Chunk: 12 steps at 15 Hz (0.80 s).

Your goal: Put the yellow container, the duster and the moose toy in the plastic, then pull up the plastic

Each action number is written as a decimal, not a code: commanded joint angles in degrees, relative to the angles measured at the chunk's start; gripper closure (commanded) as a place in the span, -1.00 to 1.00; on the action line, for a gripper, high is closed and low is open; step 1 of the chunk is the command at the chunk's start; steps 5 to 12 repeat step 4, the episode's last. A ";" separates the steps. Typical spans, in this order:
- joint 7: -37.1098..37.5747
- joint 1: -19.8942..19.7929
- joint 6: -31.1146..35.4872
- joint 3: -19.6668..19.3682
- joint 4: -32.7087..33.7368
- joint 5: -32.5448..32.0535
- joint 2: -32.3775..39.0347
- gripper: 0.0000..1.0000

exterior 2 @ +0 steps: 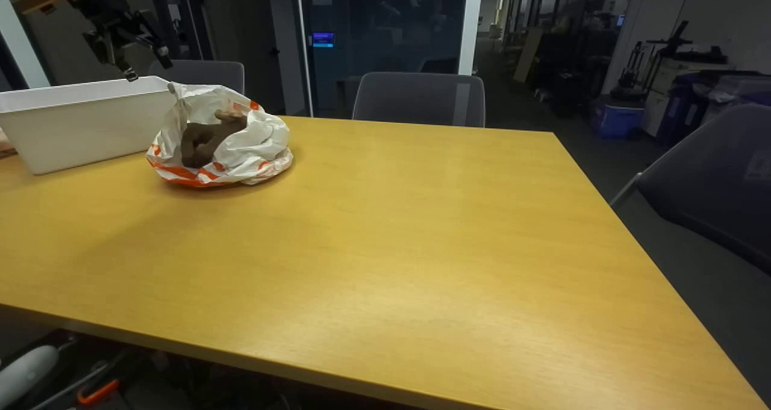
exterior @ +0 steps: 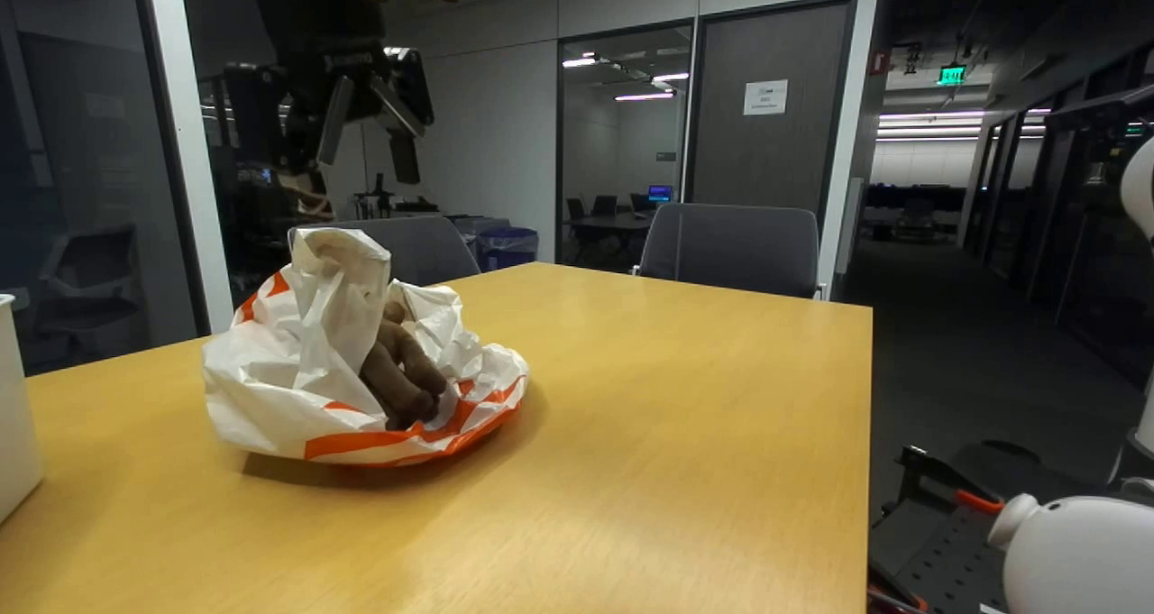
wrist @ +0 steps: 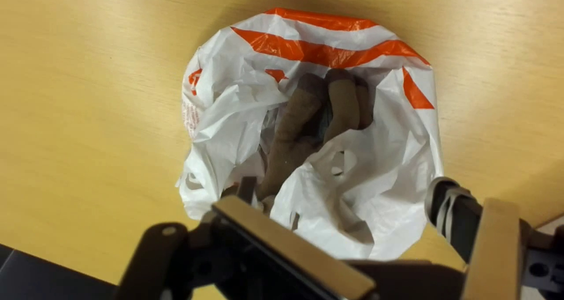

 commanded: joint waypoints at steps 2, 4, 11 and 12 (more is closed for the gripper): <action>1.16 -1.91 -0.36 1.66 0.30 0.84 -1.48 -1.00; 1.29 -2.45 -0.35 1.89 -0.01 1.36 -2.43 -1.00; 1.29 -2.45 -0.35 1.89 -0.01 1.36 -2.43 -1.00; 1.29 -2.45 -0.35 1.89 -0.01 1.36 -2.43 -1.00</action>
